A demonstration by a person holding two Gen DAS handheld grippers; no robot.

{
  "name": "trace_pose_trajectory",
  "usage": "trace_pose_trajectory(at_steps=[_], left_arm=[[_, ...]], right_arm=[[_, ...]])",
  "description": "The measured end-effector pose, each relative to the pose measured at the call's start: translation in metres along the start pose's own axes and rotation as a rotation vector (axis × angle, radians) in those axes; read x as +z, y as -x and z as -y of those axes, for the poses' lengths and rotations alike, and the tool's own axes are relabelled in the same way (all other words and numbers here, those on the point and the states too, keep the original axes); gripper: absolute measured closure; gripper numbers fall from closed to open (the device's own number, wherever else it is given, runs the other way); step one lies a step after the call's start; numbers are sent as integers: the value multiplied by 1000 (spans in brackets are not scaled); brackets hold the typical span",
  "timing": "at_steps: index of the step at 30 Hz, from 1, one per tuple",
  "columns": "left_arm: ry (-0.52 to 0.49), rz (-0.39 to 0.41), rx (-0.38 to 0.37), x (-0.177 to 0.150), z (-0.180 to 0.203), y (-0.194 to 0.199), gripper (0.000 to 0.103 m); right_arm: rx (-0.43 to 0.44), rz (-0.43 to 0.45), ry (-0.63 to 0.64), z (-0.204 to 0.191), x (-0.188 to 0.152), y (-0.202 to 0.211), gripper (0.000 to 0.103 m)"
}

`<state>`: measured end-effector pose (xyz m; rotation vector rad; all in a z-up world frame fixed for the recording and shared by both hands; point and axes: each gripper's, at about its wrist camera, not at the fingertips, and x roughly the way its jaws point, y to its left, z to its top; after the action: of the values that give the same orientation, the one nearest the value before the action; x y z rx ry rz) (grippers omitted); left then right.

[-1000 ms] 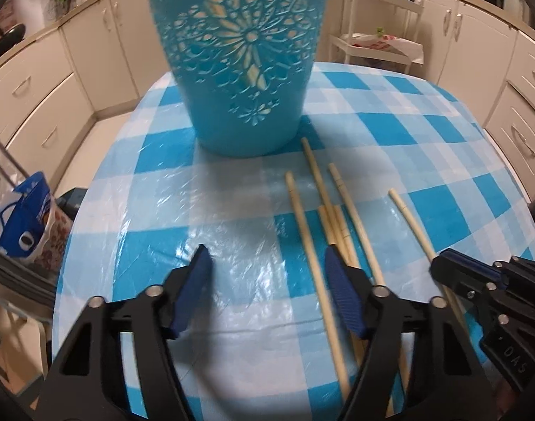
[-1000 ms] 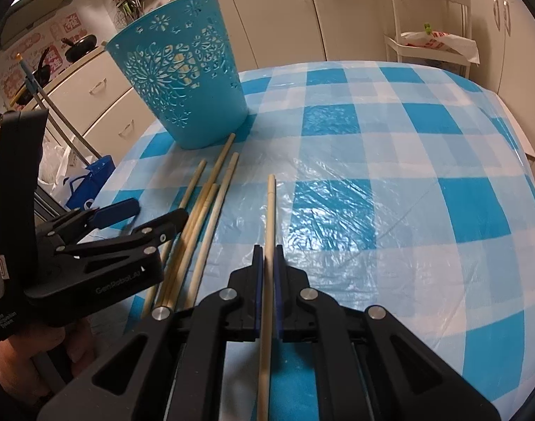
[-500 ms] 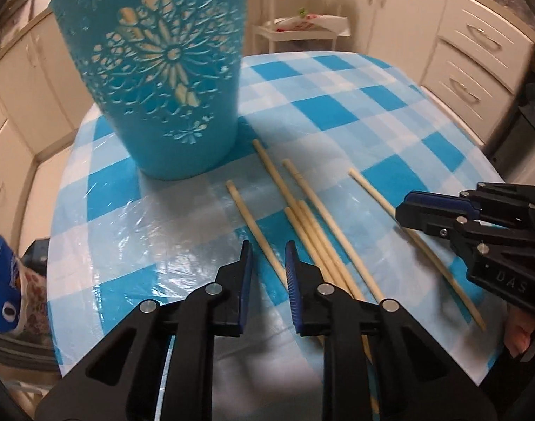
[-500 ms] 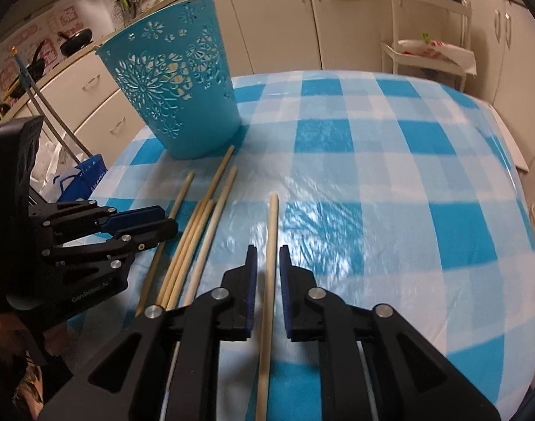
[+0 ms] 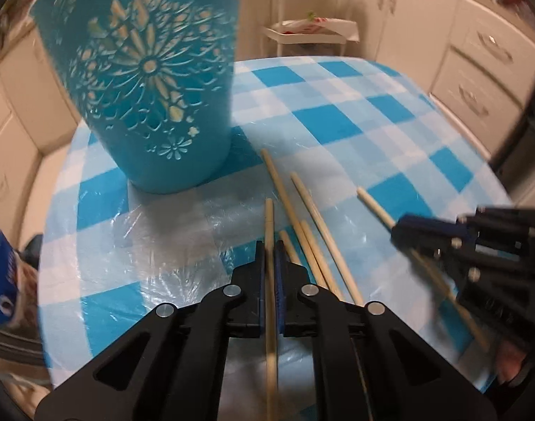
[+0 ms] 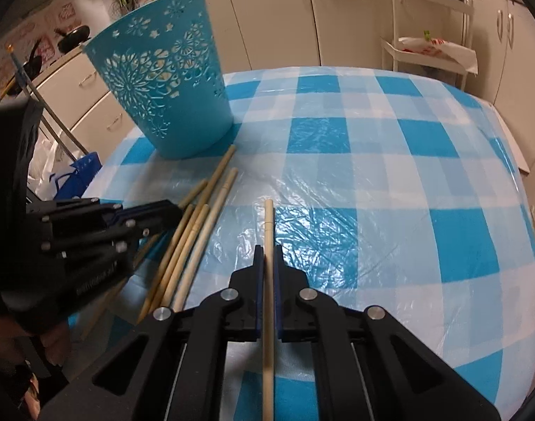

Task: Organize utensils
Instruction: 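Close the left gripper on a chopstick from the pile while the right gripper holds its chopstick, then lift the left gripper's chopstick over the teal cup and open to drop it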

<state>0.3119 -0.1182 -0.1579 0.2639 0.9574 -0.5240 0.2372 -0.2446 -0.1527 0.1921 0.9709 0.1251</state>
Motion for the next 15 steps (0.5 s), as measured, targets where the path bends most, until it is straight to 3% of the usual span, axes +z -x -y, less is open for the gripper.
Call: trace_pose_trajectory(at_steps=[8,10,15], left_arm=[[10,-7,89,4,8,-3,93],[20,11,91,2,9,-3,98],[34,72,102,-7,13,8,98]], right_arm=[[-67,11,107,-14,-4,-2,96],[-60,16,90,-12,-5,-1,97],[27,42,-38,5,-9,6,97]])
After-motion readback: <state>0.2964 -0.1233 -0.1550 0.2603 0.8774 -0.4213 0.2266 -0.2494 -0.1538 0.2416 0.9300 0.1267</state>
